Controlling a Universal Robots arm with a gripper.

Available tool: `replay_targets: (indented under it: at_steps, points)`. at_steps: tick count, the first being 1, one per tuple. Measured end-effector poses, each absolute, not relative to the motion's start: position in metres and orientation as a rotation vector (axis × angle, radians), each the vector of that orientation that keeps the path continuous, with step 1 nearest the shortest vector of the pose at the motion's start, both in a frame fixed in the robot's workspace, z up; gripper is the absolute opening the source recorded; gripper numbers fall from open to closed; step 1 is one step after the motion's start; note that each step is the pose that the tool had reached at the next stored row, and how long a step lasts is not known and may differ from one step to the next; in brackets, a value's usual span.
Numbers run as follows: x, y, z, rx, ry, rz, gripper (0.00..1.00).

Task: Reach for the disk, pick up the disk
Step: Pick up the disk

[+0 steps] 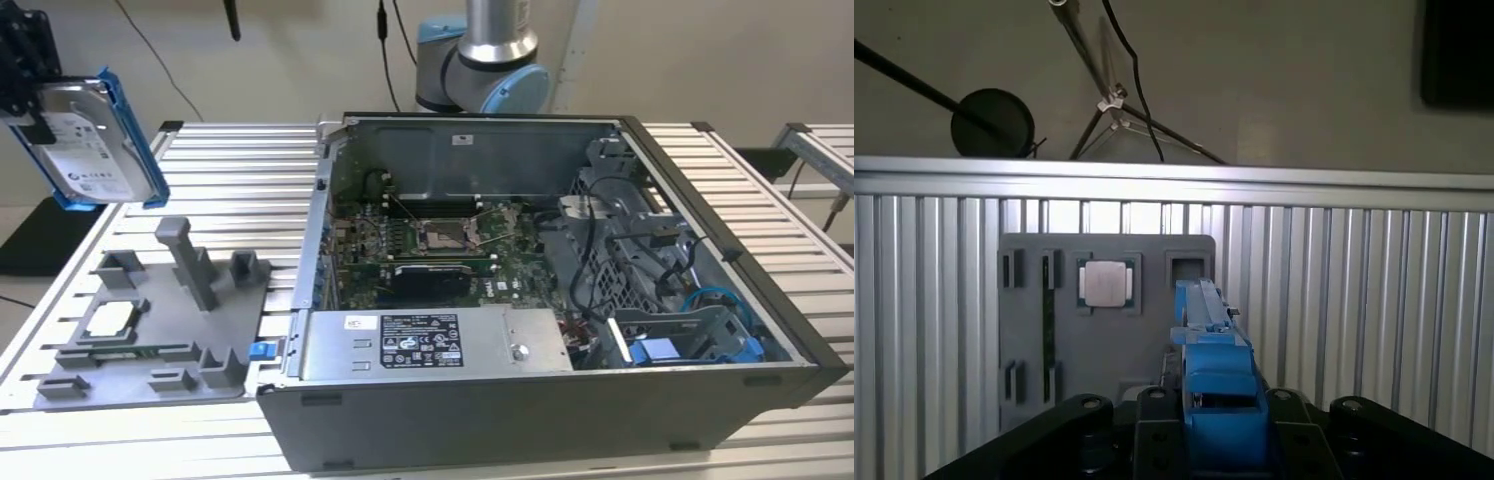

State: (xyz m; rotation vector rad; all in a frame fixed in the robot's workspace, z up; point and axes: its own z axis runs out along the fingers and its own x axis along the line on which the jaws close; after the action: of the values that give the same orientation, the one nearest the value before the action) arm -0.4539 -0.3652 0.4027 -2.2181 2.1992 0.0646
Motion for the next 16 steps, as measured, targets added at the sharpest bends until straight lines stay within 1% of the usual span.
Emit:
replay_targets:
  at_steps: [16]
  points:
    - [-0.454,-0.365,0.426,-2.218,2.199,0.065,0.0]
